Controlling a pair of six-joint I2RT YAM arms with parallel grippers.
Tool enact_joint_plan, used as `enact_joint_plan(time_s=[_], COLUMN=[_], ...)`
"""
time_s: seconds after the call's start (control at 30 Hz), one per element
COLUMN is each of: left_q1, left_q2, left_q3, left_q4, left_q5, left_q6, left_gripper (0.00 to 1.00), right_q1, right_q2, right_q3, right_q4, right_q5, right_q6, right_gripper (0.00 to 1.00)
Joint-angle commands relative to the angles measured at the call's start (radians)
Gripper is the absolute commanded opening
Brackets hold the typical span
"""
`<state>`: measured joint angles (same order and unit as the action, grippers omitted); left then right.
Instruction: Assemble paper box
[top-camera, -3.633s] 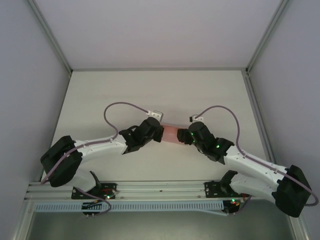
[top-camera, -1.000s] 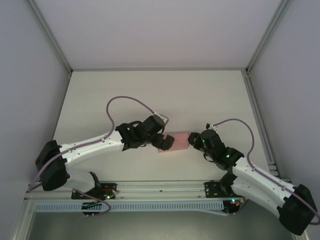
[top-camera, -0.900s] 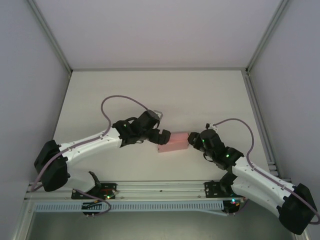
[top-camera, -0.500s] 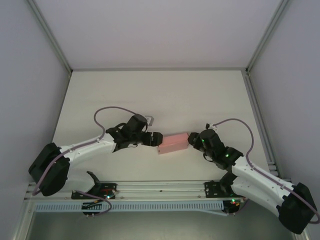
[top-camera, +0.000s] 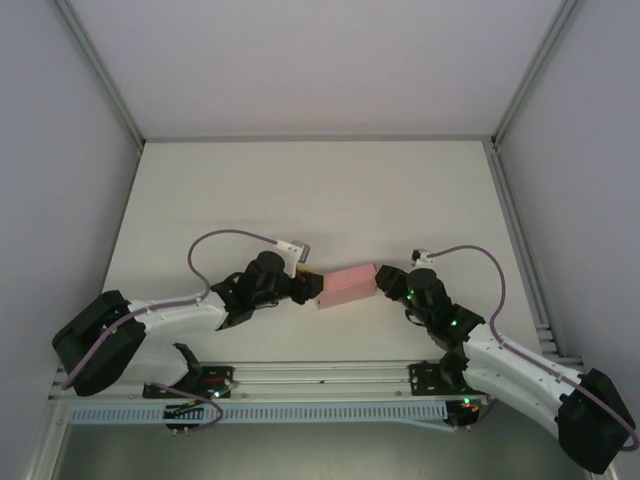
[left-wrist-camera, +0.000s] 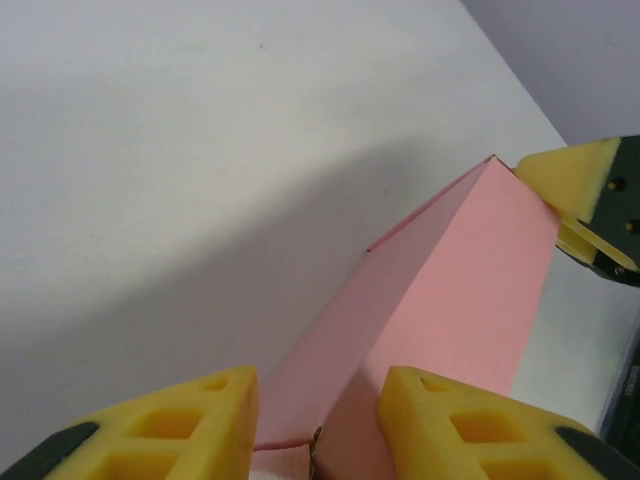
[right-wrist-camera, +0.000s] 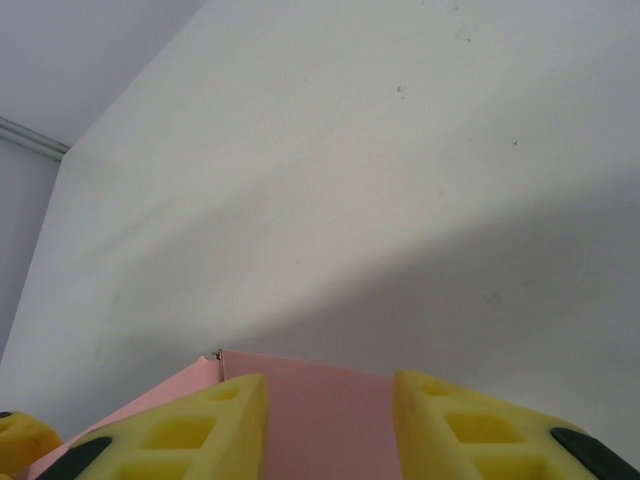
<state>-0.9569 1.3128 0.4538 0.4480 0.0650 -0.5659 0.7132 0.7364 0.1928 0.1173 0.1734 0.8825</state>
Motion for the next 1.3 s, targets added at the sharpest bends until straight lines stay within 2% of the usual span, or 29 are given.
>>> enact_joint_plan(time_s=[0.0, 0.1, 0.23, 0.37, 0.57, 0.7, 0.83, 0.93, 0.97, 1.0, 1.03, 1.1, 1.13, 1.17, 1.27], left_q1=[-0.068, -0.112, -0.194, -0.243, -0.273, -0.278, -0.278, -0.276, -0.276, -0.276, -0.276, -0.275, -0.273, -0.269, -0.234], left_q2=[0.081, 0.099, 0.16, 0.224, 0.27, 0.244, 0.197, 0.151, 0.136, 0.12, 0.107, 0.079, 0.068, 0.058, 0.038], left_q3=[-0.096, -0.105, -0.111, -0.092, -0.08, -0.085, -0.081, -0.006, 0.033, 0.078, 0.114, 0.192, 0.225, 0.255, 0.355], left_q4=[-0.075, -0.066, -0.036, -0.04, -0.037, -0.046, -0.057, -0.122, -0.162, -0.2, -0.238, -0.319, -0.358, -0.397, -0.542], left_q5=[-0.106, -0.188, -0.306, -0.385, -0.416, -0.433, -0.438, -0.45, -0.46, -0.462, -0.468, -0.48, -0.493, -0.495, -0.53], left_q6=[0.126, 0.156, 0.172, 0.177, 0.178, 0.179, 0.184, 0.222, 0.229, 0.244, 0.256, 0.272, 0.267, 0.263, 0.176], left_gripper=[0.37, 0.35, 0.18, 0.17, 0.1, 0.1, 0.25, 0.44, 0.47, 0.57, 0.6, 0.61, 0.66, 0.78, 0.97], right_q1=[0.018, 0.017, 0.017, 0.018, 0.019, 0.019, 0.019, 0.02, 0.021, 0.021, 0.02, 0.021, 0.023, 0.022, 0.021], right_q2=[0.019, 0.018, 0.009, 0.006, 0.004, -0.029, -0.044, -0.033, -0.033, -0.033, -0.039, -0.047, -0.048, -0.044, -0.026], right_q3=[-0.076, -0.082, -0.1, -0.124, -0.114, -0.097, -0.078, -0.03, -0.007, 0.02, 0.044, 0.086, 0.102, 0.119, 0.192], right_q4=[-0.118, -0.107, -0.073, -0.012, -0.011, -0.015, -0.013, -0.029, -0.045, -0.079, -0.11, -0.133, -0.14, -0.144, -0.221], right_q5=[-0.107, -0.109, -0.12, -0.152, -0.161, -0.174, -0.18, -0.211, -0.21, -0.191, -0.172, -0.152, -0.141, -0.141, -0.078], right_q6=[-0.127, -0.181, -0.235, -0.294, -0.317, -0.317, -0.289, -0.249, -0.241, -0.219, -0.207, -0.198, -0.192, -0.196, -0.181], right_gripper=[0.36, 0.34, 0.29, 0.29, 0.28, 0.28, 0.3, 0.35, 0.35, 0.36, 0.37, 0.41, 0.43, 0.44, 0.55])
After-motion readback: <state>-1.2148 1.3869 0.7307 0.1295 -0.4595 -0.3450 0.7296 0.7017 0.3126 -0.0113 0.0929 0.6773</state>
